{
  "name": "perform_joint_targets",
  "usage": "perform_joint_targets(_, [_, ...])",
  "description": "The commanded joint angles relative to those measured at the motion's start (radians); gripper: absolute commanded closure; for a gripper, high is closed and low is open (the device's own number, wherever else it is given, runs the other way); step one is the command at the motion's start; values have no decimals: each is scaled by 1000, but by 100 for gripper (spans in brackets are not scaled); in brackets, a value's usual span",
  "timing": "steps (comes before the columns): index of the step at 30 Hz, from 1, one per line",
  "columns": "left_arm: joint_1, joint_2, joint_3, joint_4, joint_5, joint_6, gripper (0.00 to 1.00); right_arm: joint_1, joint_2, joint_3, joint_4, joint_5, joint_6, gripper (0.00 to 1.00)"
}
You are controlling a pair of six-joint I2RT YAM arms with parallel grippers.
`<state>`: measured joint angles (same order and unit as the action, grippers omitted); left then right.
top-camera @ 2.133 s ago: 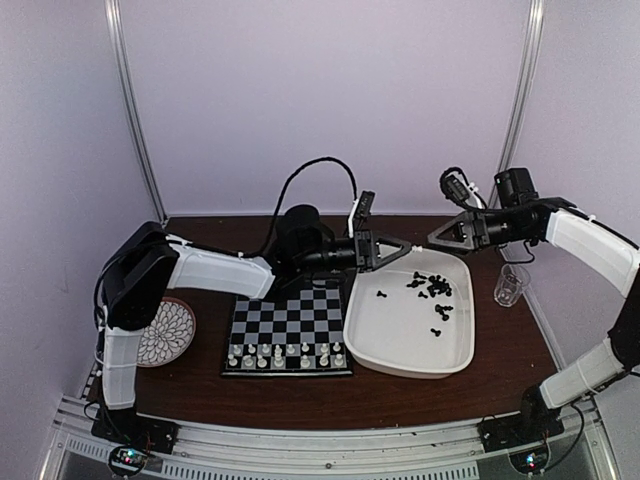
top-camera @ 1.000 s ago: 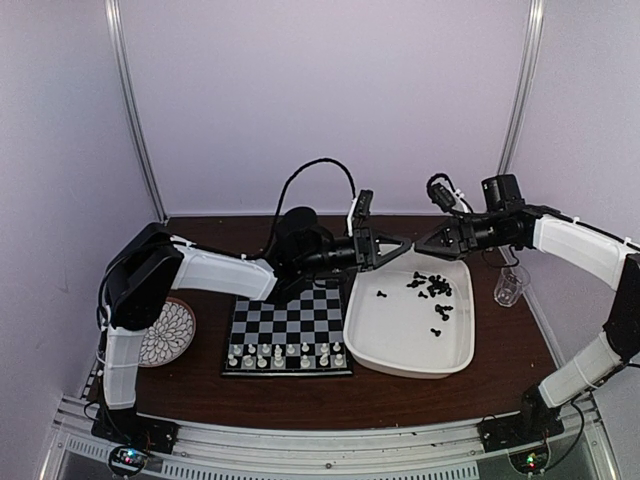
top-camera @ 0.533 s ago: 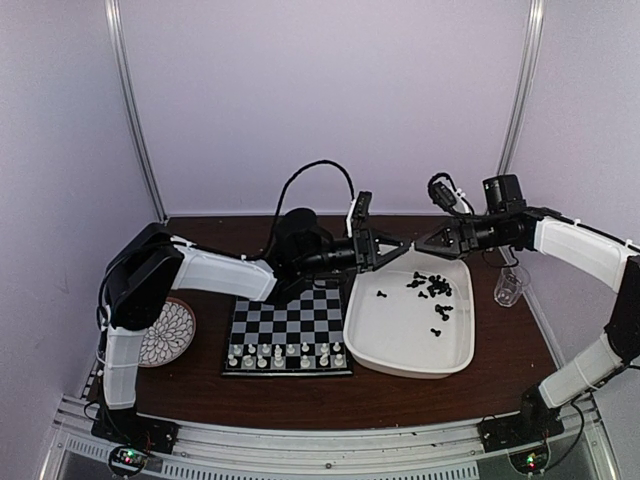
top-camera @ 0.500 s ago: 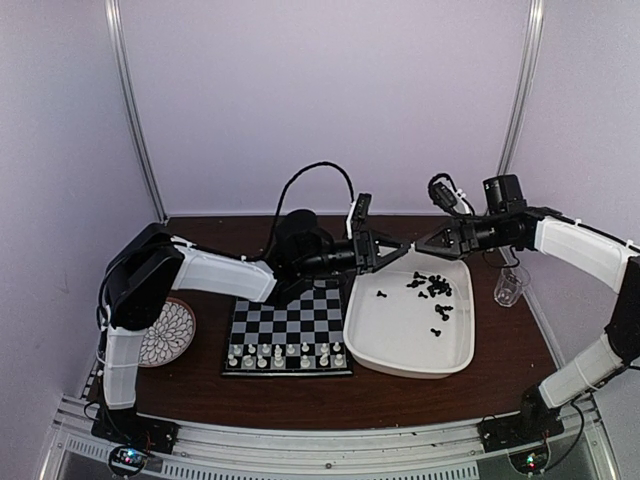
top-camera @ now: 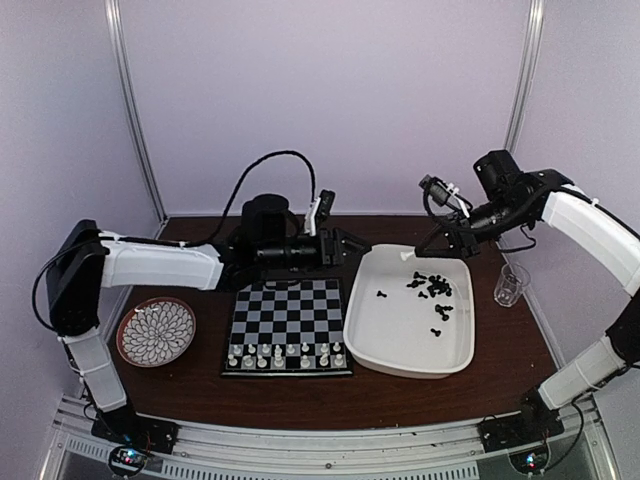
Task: Set up the chess pieces on the board
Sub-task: Pick up the king from e1.
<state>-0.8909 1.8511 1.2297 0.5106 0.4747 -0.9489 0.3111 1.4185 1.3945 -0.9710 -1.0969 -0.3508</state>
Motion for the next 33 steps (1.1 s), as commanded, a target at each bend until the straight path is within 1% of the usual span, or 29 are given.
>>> perform_joint_targets(1, [9, -191, 1, -445, -232, 284, 45, 132, 23, 64, -165, 242, -193, 86])
perform_joint_targets(4, [14, -294, -14, -705, -470, 350, 45, 230, 66, 115, -190, 341, -232, 86])
perform_joint_targets(6, [22, -366, -45, -799, -591, 358, 44, 295, 113, 155, -205, 397, -256, 86])
perform_joint_targets(9, [43, -465, -105, -926, -718, 297, 44, 409, 198, 217, -224, 501, -287, 86])
perform_joint_targets(12, [64, -550, -185, -1031, -784, 218, 42, 505, 303, 303, -260, 578, -298, 86])
perform_joint_targets(14, [88, -587, -240, -1091, -790, 164, 41, 549, 380, 375, -289, 603, -297, 86])
perform_joint_targets(16, [127, -611, -291, -1141, -762, 128, 41, 593, 455, 446, -301, 630, -288, 86])
perform_joint_targets(18, [164, -623, -328, -1176, -751, 123, 41, 632, 524, 517, -317, 659, -280, 86])
perform_joint_targets(22, [203, -635, -348, -1252, -800, 150, 41, 700, 661, 656, -355, 706, -266, 86])
perform_joint_targets(25, [236, -645, -369, -1264, -795, 171, 40, 734, 761, 783, -399, 742, -258, 86])
perform_joint_targets(28, [259, -663, -397, -1242, -776, 184, 40, 756, 847, 884, -445, 771, -243, 86])
perform_joint_targets(30, [262, -675, -410, -1231, -770, 191, 40, 767, 882, 918, -450, 791, -238, 86])
perform_joint_targets(33, [263, -697, -432, -1206, -764, 191, 40, 790, 905, 923, -439, 834, -247, 86])
